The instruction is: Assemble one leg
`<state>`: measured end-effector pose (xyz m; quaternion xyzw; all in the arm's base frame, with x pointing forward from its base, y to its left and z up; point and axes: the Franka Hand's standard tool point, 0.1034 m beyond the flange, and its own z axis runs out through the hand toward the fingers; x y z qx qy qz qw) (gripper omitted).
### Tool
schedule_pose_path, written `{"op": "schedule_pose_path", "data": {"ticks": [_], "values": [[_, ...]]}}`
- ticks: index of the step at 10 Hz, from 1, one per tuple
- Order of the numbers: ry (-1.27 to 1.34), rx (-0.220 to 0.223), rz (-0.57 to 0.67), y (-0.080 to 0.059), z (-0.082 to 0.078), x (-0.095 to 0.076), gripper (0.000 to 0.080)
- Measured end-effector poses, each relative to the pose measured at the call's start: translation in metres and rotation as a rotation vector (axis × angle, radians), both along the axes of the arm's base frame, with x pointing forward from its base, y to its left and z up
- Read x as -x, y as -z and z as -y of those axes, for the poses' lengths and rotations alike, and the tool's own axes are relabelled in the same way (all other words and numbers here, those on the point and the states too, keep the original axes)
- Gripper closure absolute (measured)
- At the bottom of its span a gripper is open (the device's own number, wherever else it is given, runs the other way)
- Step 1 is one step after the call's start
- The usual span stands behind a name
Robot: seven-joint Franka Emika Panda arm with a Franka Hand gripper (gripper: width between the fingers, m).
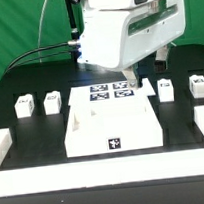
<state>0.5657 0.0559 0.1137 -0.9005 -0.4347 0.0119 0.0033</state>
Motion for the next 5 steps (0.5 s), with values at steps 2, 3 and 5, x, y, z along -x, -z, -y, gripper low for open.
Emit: {"op": "schedule_pose_path", "data": {"ticks": [2, 3, 5], "values": [[0.000, 0.000, -0.001, 0.0005, 0.0000, 0.0002, 0.0150], [0.000, 0.000, -0.001, 0.0005, 0.0000, 0.0002, 0.0150], [0.000, 0.000, -0.001, 0.0005, 0.0000, 0.0002, 0.0150]]}}
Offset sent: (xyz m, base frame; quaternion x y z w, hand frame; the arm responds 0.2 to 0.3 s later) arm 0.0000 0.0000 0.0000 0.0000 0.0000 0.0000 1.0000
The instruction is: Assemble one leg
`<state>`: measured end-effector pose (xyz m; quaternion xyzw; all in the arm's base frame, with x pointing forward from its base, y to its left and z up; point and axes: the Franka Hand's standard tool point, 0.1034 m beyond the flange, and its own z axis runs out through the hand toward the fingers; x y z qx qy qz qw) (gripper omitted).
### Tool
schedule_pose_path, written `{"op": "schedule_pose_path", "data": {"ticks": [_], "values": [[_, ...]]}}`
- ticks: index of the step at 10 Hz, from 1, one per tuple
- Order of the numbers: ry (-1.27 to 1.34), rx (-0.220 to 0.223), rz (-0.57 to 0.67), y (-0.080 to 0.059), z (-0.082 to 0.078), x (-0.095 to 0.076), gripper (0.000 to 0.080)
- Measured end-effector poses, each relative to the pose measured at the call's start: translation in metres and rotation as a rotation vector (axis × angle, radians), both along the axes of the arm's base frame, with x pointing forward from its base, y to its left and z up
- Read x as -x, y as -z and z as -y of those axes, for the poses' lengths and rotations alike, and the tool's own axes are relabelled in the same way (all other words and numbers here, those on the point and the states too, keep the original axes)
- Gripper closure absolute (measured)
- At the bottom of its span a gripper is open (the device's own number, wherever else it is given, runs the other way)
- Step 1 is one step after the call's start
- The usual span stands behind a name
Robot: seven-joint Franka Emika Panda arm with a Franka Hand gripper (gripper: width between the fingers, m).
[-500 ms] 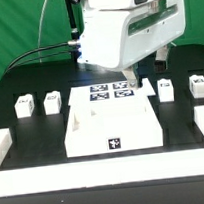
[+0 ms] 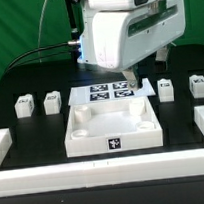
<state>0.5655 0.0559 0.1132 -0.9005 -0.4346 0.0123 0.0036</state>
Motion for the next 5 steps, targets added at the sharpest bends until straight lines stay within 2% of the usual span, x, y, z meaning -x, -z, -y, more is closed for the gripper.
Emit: {"op": "schedule_pose_path", "data": {"ticks": [5], "values": [[0.000, 0.000, 0.000, 0.0003, 0.0000, 0.0001, 0.0150]]}}
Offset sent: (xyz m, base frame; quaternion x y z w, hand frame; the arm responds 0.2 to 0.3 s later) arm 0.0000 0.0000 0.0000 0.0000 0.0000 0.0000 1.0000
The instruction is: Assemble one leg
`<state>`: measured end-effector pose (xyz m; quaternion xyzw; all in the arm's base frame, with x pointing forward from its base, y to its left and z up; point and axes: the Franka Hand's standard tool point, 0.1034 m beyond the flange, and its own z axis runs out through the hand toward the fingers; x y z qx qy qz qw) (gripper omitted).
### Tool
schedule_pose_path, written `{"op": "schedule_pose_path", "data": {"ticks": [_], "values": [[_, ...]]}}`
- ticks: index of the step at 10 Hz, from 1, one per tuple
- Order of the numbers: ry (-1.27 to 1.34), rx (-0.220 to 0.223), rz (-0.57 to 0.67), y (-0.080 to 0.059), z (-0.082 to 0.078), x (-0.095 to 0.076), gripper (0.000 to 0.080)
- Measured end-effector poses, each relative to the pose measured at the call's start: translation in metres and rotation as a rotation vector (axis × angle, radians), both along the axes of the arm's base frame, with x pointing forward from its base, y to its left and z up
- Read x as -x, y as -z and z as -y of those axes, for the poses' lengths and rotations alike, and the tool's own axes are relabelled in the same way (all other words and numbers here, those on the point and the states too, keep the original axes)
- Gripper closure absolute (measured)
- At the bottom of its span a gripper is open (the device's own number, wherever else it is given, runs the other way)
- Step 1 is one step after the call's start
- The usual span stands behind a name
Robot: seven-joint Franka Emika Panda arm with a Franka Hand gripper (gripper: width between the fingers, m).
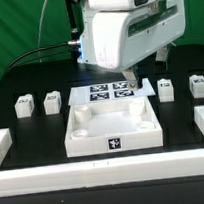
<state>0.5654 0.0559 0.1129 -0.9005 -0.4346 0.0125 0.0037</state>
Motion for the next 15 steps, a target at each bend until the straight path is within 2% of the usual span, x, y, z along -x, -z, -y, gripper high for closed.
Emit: {"op": "schedule_pose_path", "data": {"ticks": [5, 7, 11, 12, 15], "values": [[-0.004, 0.000, 0.001, 0.001, 0.001, 0.001, 0.0150], [-0.081, 0.000, -0.004, 0.009, 0.011, 0.014, 0.0150], [-0.226, -0.007, -0.028, 0.022, 0.030, 0.052, 0.0150], [-0.194, -0.003, -0.031, 0.020, 0.036, 0.054, 0.0150], [-0.196, -0.003, -0.034, 0.022, 0.036, 0.055, 0.0150]]}}
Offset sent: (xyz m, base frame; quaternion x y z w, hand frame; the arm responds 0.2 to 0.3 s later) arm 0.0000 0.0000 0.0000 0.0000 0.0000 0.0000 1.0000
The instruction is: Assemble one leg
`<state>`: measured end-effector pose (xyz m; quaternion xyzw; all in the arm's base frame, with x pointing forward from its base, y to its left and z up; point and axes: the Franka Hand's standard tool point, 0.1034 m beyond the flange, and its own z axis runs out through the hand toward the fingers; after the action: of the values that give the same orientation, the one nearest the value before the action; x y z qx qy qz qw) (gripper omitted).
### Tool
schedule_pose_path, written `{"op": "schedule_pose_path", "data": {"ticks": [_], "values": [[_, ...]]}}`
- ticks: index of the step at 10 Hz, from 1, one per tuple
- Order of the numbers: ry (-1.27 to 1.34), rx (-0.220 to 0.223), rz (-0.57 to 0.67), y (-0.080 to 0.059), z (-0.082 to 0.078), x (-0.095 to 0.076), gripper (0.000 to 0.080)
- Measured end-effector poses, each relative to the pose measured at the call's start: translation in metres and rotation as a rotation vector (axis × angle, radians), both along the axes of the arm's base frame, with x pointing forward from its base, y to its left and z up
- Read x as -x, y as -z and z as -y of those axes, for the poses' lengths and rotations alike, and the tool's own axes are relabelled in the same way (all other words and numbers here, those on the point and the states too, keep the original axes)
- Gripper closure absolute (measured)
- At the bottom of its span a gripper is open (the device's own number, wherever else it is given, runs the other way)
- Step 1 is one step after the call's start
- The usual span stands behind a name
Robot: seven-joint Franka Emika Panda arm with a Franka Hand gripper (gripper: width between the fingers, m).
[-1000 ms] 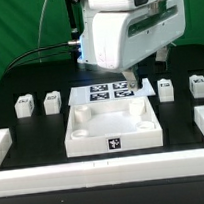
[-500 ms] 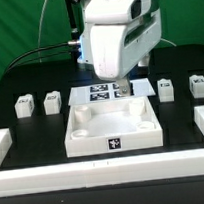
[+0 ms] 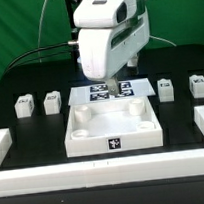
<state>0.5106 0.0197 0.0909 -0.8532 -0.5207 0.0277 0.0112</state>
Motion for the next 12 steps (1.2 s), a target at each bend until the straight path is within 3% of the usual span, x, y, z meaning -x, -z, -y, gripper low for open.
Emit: {"op": "schedule_pose_path", "data": {"ticks": [2, 5, 8, 12], "values": [[-0.033, -0.003, 0.011, 0.001, 0.000, 0.001, 0.0150], [-0.278, -0.012, 0.022, 0.006, 0.003, 0.036, 0.0150], [-0.492, -0.021, 0.005, 0.019, 0.009, 0.056, 0.0150], [-0.484, -0.022, 0.001, 0.021, 0.010, 0.056, 0.0150]]}}
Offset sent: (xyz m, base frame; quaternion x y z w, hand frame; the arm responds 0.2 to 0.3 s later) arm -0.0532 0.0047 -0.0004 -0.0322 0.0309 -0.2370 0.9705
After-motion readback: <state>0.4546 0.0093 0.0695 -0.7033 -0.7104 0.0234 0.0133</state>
